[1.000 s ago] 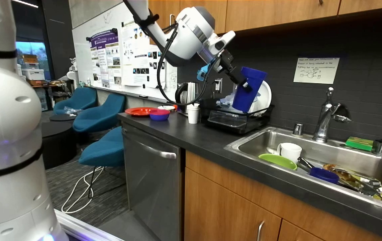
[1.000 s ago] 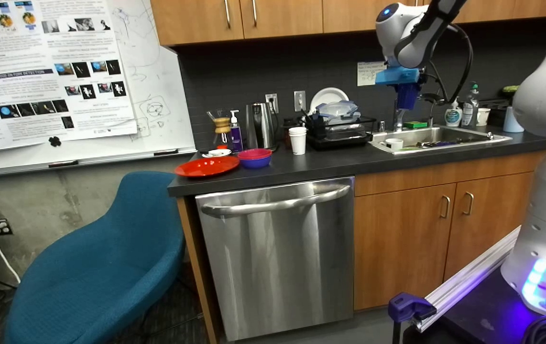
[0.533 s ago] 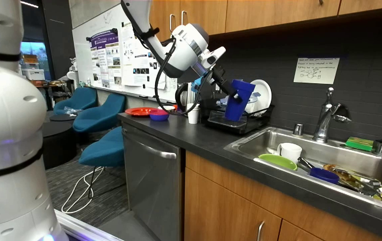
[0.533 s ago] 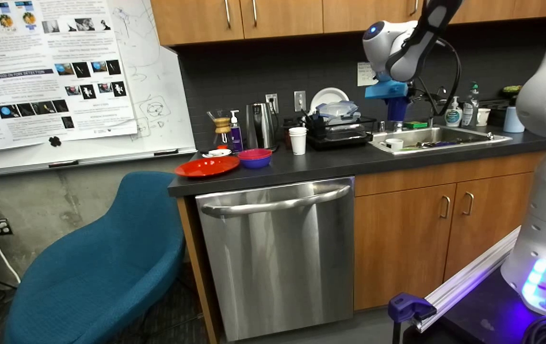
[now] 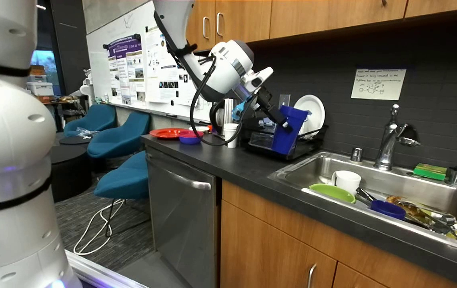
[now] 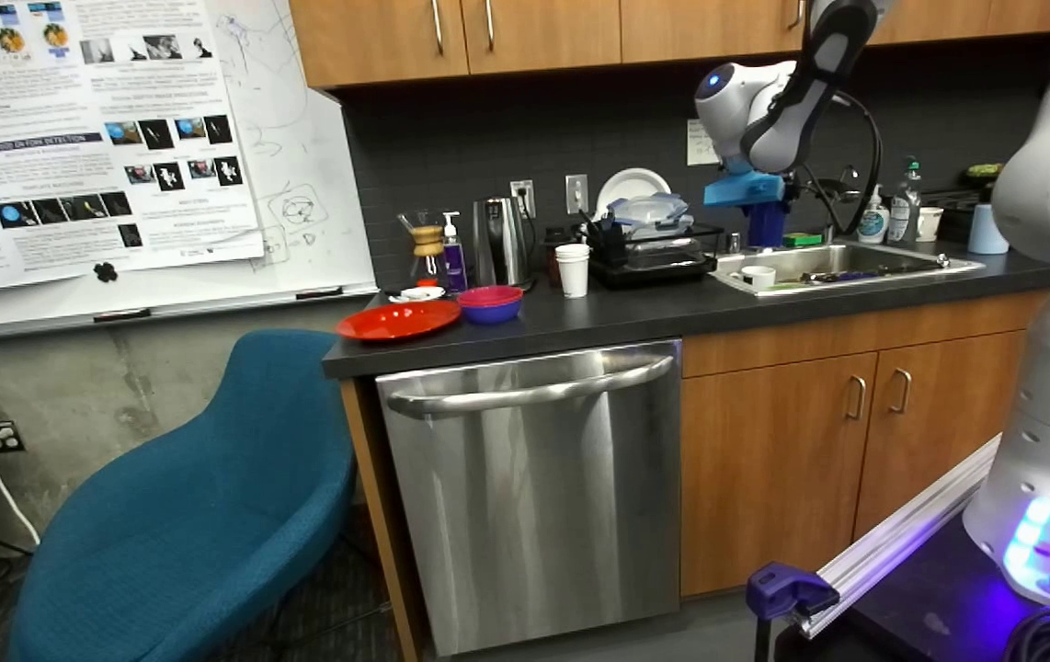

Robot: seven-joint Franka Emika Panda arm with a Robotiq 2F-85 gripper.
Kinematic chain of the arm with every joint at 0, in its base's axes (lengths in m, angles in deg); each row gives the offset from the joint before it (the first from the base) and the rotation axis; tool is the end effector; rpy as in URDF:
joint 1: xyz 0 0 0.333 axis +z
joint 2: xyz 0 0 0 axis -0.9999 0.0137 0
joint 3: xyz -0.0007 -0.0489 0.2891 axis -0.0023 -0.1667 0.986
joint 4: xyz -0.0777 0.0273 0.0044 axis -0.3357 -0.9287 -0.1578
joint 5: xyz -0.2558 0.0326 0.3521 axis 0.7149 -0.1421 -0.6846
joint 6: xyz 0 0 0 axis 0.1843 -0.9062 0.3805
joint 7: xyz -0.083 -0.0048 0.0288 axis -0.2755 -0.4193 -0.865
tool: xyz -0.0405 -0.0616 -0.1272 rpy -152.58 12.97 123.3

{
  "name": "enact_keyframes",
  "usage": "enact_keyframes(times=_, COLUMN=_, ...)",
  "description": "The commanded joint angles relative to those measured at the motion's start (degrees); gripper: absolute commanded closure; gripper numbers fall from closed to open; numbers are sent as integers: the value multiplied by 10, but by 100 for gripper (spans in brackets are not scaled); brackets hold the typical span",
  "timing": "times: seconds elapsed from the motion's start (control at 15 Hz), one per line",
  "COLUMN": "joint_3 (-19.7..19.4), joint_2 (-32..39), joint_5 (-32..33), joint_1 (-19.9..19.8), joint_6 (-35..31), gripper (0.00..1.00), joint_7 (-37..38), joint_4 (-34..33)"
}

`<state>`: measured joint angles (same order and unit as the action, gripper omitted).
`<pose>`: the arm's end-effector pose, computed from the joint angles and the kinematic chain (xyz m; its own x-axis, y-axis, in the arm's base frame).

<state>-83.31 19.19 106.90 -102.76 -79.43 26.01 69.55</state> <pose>0.5740 -0.2953 0.2972 0.2575 -0.6432 0.7211 -0.9526 -0.2942 0.0778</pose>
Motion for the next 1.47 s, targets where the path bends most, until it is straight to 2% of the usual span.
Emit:
enact_keyframes(times=0.0, joint_3=-11, joint_2=27, joint_5=7, joint_1=5, joint_6=0, gripper=40, joint_7=12, joint_4=-36)
enact_keyframes(times=0.6, joint_3=-42, joint_2=82, joint_5=-10, joint_1=-15, joint_6=-14, gripper=40, joint_7=6, joint_4=-110)
enact_keyframes(times=1.07, joint_3=-37, joint_2=110, joint_5=-50, joint_1=-2, joint_6=-30, gripper=40, joint_7=3, joint_4=-108)
enact_keyframes(times=1.4, joint_3=-43, joint_2=134, joint_5=-52, joint_1=6, joint_6=-39, gripper=40, joint_7=7, joint_4=-108)
